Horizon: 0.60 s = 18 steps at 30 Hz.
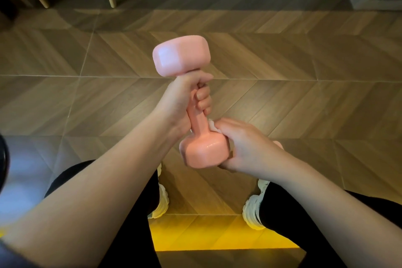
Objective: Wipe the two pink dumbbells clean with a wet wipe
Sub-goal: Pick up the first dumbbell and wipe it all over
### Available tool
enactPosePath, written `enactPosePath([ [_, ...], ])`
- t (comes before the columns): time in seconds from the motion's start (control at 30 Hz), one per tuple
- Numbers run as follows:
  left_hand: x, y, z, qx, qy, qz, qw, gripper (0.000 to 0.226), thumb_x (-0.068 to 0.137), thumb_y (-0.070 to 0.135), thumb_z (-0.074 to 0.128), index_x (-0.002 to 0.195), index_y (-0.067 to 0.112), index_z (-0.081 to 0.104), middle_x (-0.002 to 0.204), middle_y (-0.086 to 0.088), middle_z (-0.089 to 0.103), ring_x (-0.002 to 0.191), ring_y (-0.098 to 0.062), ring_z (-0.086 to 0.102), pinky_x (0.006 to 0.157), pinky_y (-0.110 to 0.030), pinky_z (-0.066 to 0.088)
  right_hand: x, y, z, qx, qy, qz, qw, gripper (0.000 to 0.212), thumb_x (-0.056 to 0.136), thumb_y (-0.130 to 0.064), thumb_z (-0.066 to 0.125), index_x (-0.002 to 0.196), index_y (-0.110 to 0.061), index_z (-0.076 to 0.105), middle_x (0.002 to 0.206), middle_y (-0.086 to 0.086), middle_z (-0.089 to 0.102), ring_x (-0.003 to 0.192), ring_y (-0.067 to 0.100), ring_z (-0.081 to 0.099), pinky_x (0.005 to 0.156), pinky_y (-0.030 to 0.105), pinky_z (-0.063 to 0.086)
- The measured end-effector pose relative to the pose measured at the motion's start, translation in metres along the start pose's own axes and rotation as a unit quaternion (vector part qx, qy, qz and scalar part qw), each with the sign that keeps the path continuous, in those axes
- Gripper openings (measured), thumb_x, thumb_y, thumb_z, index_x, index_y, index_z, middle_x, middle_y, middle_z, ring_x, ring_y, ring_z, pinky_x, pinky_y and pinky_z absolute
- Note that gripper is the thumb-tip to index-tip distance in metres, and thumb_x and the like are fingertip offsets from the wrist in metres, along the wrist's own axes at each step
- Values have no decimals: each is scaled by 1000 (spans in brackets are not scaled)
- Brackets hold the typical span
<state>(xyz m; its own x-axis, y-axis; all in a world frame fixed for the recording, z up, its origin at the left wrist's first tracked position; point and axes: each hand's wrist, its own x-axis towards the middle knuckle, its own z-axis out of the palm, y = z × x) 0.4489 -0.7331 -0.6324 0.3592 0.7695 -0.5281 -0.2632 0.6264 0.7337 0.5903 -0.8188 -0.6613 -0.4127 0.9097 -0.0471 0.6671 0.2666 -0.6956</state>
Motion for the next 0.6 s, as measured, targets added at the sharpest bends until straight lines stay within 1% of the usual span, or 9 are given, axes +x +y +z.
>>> enactPosePath([
  [0.1, 0, 3, 1, -10, -9, 0, 1000, 39, 92, 12, 50, 56, 23, 37, 46, 6, 28, 40, -11, 27, 43, -22, 31, -7, -2, -2, -5, 81, -6, 997, 34, 67, -19, 80, 95, -7, 64, 89, -2, 59, 85, 19, 56, 72, 32, 40],
  [0.17, 0, 6, 1, -26, 1, 1, 1000, 37, 92, 13, 49, 59, 23, 36, 46, 7, 27, 39, -10, 26, 43, -21, 30, -9, -3, -2, 8, 117, -20, 993, 35, 67, -14, 82, 96, -5, 65, 92, 2, 61, 85, 19, 57, 72, 31, 43],
  [0.27, 1, 7, -1, -35, 6, 1, 999, 37, 92, 14, 48, 59, 23, 35, 47, 7, 26, 39, -10, 25, 42, -20, 29, -7, 0, 0, 50, 85, -23, 995, 43, 68, -8, 81, 108, -4, 64, 101, -2, 62, 94, 11, 56, 81, 19, 43],
  [0.37, 1, 5, -3, -24, -28, 0, 999, 38, 92, 13, 46, 57, 22, 35, 45, 7, 27, 38, -10, 25, 41, -22, 27, -1, 5, 1, 53, 25, -23, 998, 41, 69, -15, 80, 106, -13, 62, 92, -26, 47, 87, -3, 43, 79, 5, 34],
  [0.4, 0, 5, -3, -23, -48, -2, 999, 37, 93, 14, 46, 58, 21, 35, 44, 7, 28, 38, -10, 25, 41, -22, 26, 0, 4, 2, 50, 21, -23, 998, 39, 66, -17, 81, 98, -21, 59, 87, -28, 44, 83, -5, 40, 76, 5, 33],
  [0.47, -1, 3, -3, -19, -76, 8, 997, 33, 93, 16, 48, 62, 19, 38, 47, 6, 33, 39, -9, 29, 41, -22, 29, -1, 1, 4, 42, 54, -21, 997, 41, 64, -26, 78, 84, -36, 44, 78, -26, 41, 76, -2, 38, 66, 13, 31],
  [0.5, -1, 3, -2, -15, -79, 21, 997, 29, 92, 18, 52, 64, 18, 43, 51, 4, 39, 42, -10, 35, 43, -22, 34, -3, -1, 3, 33, 80, -20, 996, 37, 65, -32, 75, 81, -38, 42, 75, -25, 41, 74, -1, 37, 64, 18, 29],
  [0.57, -1, 3, -2, 1, -62, 45, 997, 19, 84, 23, 61, 67, 17, 55, 63, 1, 51, 54, -12, 48, 52, -25, 45, -7, -1, 1, 8, 130, -14, 991, 26, 69, -42, 71, 85, -27, 56, 78, -21, 44, 76, -1, 40, 65, 23, 28],
  [0.6, 0, 3, -2, 14, -49, 47, 998, 13, 80, 25, 64, 73, 17, 58, 69, 1, 53, 60, -12, 52, 58, -26, 48, -8, -1, -2, -6, 150, -6, 989, 33, 70, -43, 74, 90, -21, 62, 81, -20, 46, 78, -1, 41, 67, 24, 29],
])
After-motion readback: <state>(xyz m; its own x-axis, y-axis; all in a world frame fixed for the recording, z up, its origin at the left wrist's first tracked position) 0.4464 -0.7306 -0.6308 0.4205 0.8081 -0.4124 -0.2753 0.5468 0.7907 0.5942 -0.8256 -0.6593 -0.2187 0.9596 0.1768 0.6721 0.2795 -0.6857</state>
